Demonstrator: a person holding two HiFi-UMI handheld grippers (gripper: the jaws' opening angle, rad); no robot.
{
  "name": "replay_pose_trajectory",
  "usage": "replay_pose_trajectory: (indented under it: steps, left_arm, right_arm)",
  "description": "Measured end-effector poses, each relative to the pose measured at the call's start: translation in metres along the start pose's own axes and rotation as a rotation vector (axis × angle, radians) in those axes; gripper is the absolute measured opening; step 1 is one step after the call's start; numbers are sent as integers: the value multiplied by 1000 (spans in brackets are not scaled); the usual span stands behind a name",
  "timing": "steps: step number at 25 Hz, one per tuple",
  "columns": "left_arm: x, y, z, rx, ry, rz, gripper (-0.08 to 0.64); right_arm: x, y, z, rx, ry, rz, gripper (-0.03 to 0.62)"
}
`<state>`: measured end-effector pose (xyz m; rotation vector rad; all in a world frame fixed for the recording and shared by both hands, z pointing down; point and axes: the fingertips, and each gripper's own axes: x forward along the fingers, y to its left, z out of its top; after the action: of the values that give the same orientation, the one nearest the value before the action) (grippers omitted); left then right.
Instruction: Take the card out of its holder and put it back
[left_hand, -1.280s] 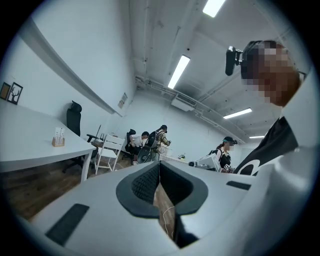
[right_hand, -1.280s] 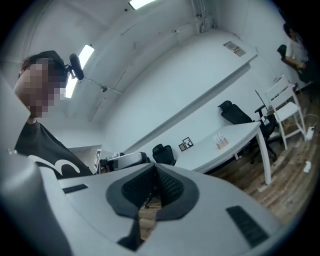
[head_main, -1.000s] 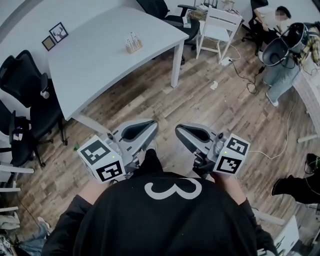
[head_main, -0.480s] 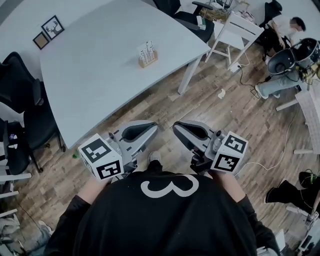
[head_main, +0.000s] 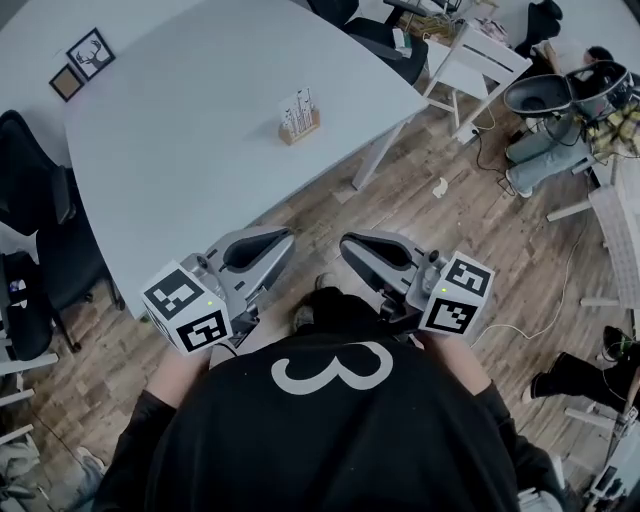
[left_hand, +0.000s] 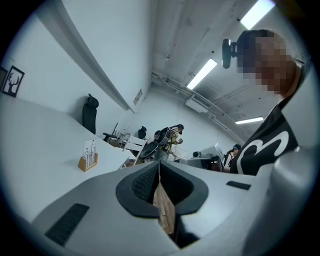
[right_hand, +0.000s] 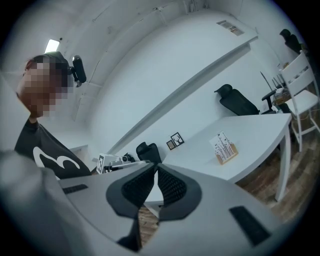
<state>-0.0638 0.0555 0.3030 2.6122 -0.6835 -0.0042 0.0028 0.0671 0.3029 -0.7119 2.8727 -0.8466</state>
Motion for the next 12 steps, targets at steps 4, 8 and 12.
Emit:
replay_pose_trajectory:
  steps: [4, 8, 12]
  left_arm:
    - [6, 14, 9, -5, -15, 11, 15]
    - [19, 27, 22, 8, -17, 7, 15]
    - [36, 50, 33, 7, -10, 29, 15]
  right_arm:
    - [7, -12, 10, -9, 0, 2, 12]
    - [15, -28, 26, -14, -7, 17, 12]
    - [26, -53, 45, -16, 2, 32, 12]
